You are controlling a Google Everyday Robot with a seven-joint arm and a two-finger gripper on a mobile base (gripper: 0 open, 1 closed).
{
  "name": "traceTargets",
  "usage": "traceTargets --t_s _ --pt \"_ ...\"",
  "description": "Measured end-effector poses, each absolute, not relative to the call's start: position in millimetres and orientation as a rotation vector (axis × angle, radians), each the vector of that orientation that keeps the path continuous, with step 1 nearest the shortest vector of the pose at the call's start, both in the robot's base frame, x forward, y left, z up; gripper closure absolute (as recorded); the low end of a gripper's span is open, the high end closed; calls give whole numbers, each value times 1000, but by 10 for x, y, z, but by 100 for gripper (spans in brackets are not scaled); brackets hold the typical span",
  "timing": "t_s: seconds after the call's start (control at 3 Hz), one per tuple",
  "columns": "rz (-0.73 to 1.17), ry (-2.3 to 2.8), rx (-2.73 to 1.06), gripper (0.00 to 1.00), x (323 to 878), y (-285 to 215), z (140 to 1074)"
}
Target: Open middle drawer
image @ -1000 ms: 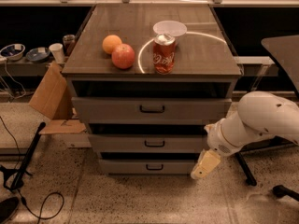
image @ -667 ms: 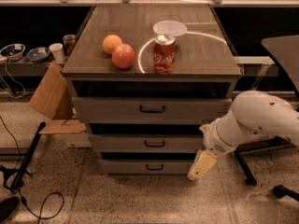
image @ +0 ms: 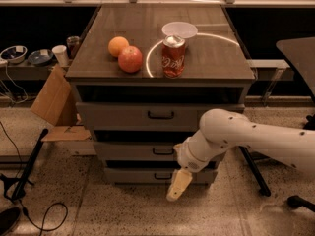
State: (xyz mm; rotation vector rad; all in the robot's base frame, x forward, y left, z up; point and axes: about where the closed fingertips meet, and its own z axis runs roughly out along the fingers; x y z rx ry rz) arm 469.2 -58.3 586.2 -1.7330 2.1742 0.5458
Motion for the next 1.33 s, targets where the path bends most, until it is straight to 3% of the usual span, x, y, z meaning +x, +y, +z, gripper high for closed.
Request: traceTargets --t_s 0.67,1.33 --pt "639 2078 -1827 0 4727 141 5230" --pt "615 2136 -1783 0 5047 326 4788"
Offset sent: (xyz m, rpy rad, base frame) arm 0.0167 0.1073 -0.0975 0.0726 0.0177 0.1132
